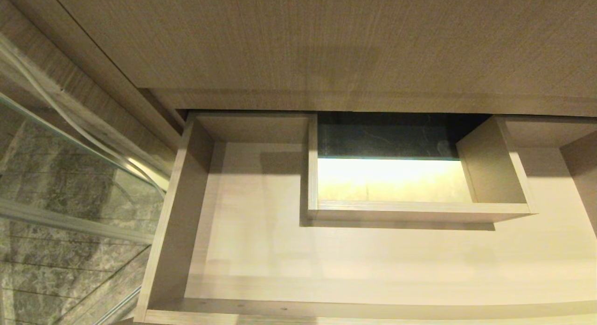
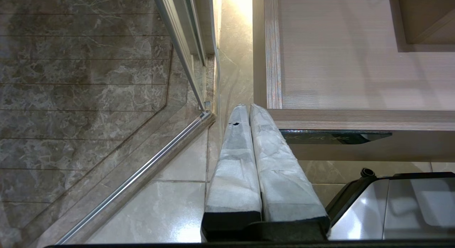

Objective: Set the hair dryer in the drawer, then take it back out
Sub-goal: Pick up the hairdryer

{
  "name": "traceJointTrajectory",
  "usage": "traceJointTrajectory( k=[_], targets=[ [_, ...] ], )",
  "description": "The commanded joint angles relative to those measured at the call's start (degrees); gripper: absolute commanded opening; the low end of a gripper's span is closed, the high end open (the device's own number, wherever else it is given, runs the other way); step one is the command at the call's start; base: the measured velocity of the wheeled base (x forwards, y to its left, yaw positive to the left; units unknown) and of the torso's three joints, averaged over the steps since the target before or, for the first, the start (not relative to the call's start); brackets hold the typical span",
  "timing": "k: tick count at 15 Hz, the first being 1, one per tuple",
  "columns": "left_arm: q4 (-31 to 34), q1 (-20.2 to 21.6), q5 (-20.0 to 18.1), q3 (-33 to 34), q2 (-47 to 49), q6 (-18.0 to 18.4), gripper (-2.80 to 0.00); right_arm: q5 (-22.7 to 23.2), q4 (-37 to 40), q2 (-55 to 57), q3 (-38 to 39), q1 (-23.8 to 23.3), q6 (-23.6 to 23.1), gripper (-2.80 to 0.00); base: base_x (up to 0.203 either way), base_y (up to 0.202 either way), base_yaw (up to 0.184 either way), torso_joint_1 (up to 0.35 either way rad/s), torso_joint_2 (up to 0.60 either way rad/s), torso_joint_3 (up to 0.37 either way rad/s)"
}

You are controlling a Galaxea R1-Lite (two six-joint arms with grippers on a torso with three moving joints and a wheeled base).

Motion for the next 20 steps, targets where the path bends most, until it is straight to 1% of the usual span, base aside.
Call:
traceJointTrajectory(
  k=[1, 20],
  targets=[
    [-0.02, -0.04, 0.00, 0.03, 0.09, 0.00, -2.80, 0.00, 0.03, 0.07, 0.01, -0.04, 0.01, -2.80, 0.000, 0.000, 0.000, 0.000, 0.00, 0.000],
    [0.07, -0.04, 0.00, 0.01, 0.09, 0.09, -2.80, 0.00, 0.03, 0.07, 0.01, 0.03, 0.01, -2.80, 0.000, 0.000, 0.000, 0.000, 0.00, 0.000]
  ],
)
